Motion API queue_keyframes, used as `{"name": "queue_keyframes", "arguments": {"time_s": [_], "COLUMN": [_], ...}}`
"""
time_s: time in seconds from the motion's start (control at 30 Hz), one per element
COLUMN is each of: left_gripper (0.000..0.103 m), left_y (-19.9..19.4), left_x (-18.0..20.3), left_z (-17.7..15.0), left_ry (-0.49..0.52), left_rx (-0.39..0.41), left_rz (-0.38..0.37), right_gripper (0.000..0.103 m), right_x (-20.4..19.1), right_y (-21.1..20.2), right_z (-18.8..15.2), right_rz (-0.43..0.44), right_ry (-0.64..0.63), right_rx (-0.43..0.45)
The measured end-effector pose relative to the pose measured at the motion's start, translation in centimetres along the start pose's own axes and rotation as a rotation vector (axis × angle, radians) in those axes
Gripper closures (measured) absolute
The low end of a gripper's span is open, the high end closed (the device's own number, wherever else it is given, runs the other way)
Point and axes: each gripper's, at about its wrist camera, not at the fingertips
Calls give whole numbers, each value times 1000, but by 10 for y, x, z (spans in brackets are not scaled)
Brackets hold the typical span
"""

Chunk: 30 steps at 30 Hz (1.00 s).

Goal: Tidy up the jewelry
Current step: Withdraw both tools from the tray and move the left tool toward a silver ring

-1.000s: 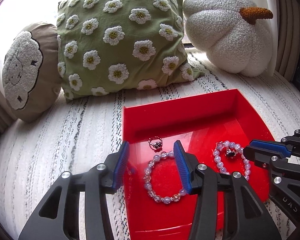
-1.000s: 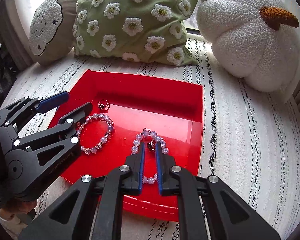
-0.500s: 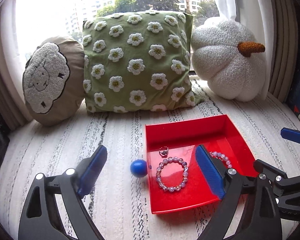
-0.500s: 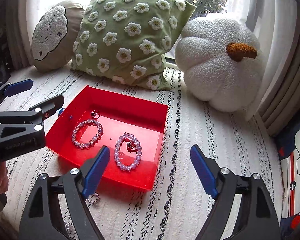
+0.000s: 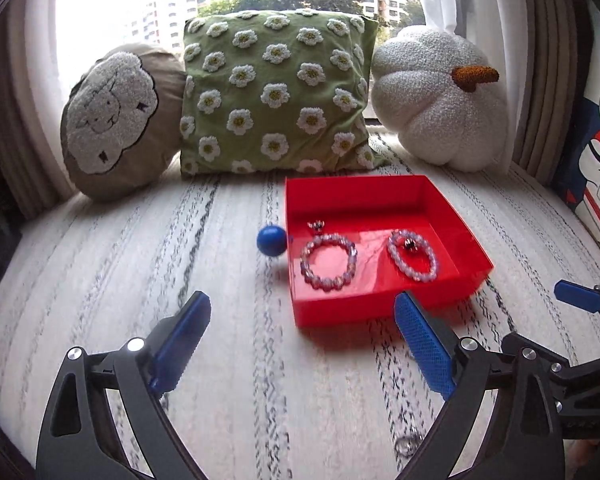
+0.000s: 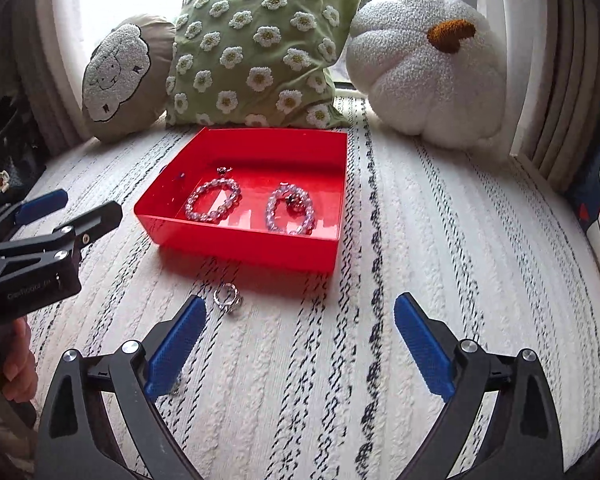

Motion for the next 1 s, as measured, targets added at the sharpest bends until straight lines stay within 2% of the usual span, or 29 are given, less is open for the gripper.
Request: {"name": "queue_keyframes", "arguments": {"time_s": [0.17, 0.3, 0.73, 1.0], "left_gripper": [14, 14, 14, 14], "left_y": [-9, -8, -4, 8], "left_x": [-9, -11, 17, 45], "left_z": [-49, -66, -77, -87], "left_ry": [-67, -82, -17, 48], "left_rx": [-38, -58, -69, -94], "left_rz": [-51, -61, -63, -27], "right_gripper": [10, 10, 10, 10], "right_x": [1, 9, 20, 27], "right_y": [2, 4, -2, -6], "right_z": [-40, -60, -56, -54], "right_rz": [28, 32, -4, -23], "right_ry": [53, 101, 121, 134], "right_rx": [-37, -57, -29, -14]}}
Point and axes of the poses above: each gripper's, at about its wrist camera, not at the fingertips, and y roughly the way its jaws point, x to its right, z to its top, and after that the axes turned 1 degree about -z, right-handed
